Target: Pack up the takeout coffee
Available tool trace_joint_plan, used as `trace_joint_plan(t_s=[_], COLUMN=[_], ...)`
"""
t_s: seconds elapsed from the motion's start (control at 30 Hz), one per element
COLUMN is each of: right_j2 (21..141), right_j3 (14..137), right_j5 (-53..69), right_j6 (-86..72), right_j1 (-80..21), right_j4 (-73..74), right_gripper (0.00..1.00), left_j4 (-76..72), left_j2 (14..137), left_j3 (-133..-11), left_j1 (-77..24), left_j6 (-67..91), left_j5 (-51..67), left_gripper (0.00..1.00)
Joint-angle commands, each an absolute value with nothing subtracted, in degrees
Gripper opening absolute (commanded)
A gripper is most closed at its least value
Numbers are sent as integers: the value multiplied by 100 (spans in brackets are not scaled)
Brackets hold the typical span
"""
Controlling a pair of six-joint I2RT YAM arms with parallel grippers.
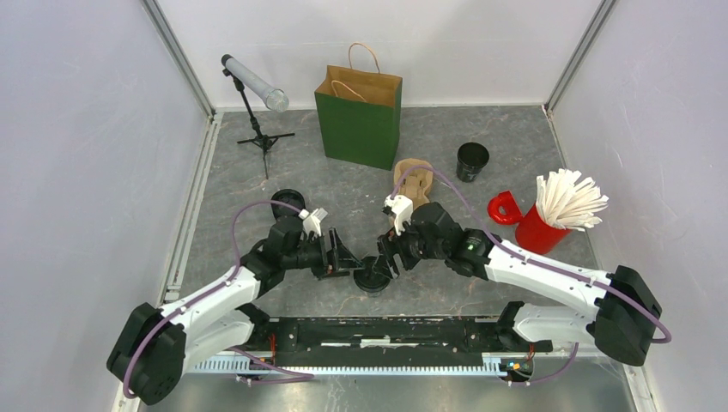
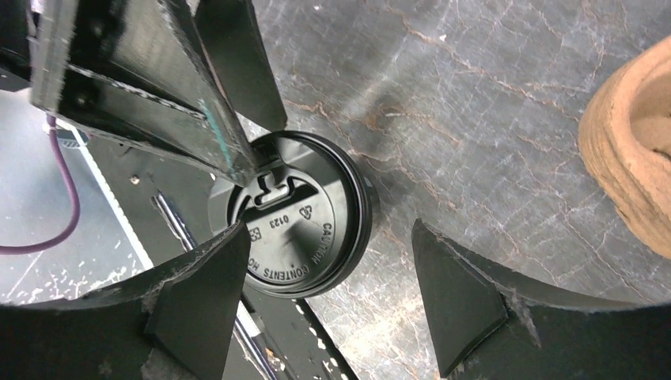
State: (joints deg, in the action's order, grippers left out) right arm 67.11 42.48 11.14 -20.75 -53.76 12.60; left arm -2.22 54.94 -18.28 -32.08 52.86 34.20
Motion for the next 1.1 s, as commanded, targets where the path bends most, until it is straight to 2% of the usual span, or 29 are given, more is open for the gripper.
trace_joint_plan(t_s=[0.0, 0.47, 0.7, 0.87, 1.07], right_j2=[6628, 6748, 6630, 6558, 6560], right_j3=[4206, 3361, 2832, 2431, 1930], right_j5=[1299, 1612, 1596, 1603, 1582], right_j6=[-2160, -2431, -2493, -2587, -2632], right_j1=[-5301, -5181, -5148, -5109, -5089], right_j4=[748, -130, -414, -738, -1138], right_gripper=[81, 76, 67, 61, 58], left_j4=[-527, -160, -158, -115, -116], left_j2=[5653, 5826, 5792, 5868, 5794], left_j3=[-2081, -2067, -1984, -1858, -1728], left_j1=[-3277, -3406, -3424, -3419, -3424], left_j6=[4978, 4702, 4738, 4720, 4737], left_j5=[3233, 2865, 2827, 2700, 2571], left_gripper=[80, 68, 59, 56, 53])
